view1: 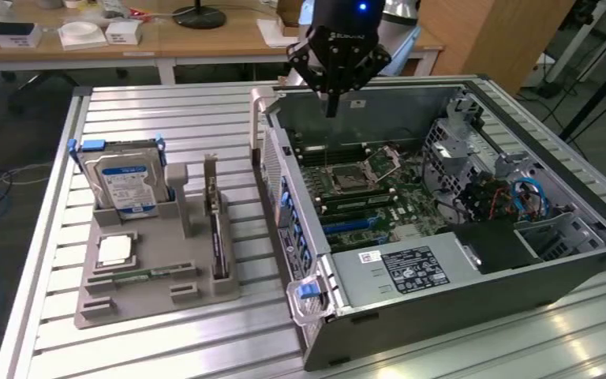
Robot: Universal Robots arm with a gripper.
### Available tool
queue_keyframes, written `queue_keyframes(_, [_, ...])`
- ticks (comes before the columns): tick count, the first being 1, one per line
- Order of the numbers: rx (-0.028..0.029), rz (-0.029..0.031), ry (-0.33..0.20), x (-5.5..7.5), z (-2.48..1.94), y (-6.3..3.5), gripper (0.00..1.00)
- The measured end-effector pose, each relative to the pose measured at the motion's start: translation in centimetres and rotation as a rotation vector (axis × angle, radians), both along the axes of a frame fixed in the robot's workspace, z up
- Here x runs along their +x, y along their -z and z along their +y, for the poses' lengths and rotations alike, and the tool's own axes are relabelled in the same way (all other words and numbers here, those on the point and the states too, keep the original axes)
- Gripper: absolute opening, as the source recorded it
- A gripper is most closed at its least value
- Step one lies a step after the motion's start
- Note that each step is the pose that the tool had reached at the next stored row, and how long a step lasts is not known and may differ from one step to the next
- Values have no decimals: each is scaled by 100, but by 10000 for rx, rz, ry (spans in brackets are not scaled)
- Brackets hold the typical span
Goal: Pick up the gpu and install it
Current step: 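Reach for the gpu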
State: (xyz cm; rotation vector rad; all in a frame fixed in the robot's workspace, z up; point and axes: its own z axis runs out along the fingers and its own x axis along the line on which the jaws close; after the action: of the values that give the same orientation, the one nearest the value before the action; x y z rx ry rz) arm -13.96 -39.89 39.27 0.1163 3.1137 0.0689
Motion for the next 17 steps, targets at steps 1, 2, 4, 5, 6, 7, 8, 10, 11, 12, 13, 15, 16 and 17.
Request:
queue_keyframes(1, [-1,0,2,-45,0,1,11])
queue_keyframes(2, [-1,0,2,-94,0,2,11])
queue_keyframes(4, [0,-1,0,-183,0,3,11])
queue_keyframes(5, [0,0,2,-222,0,4,11])
queue_keyframes(6, [0,0,2,-263,0,4,11])
queue_keyframes(7, [-1,0,2,-301,0,5,11])
queue_keyframes(8, [-1,0,0,-347,0,5,11])
queue_keyframes(10, [-1,0,2,-437,0,7,11])
queue_keyframes(11, [-1,-1,1,-481,0,7,11])
queue_keyframes(12, [0,-1,-2,-525,0,8,11])
queue_keyframes(13, [-1,0,-1,-571,-1,8,11])
queue_keyframes(15, [-1,0,-4,-665,-8,8,11])
queue_keyframes(16, [-1,-1,-7,-710,-12,8,11])
queue_keyframes(17, [-1,-1,-6,-755,-16,8,11])
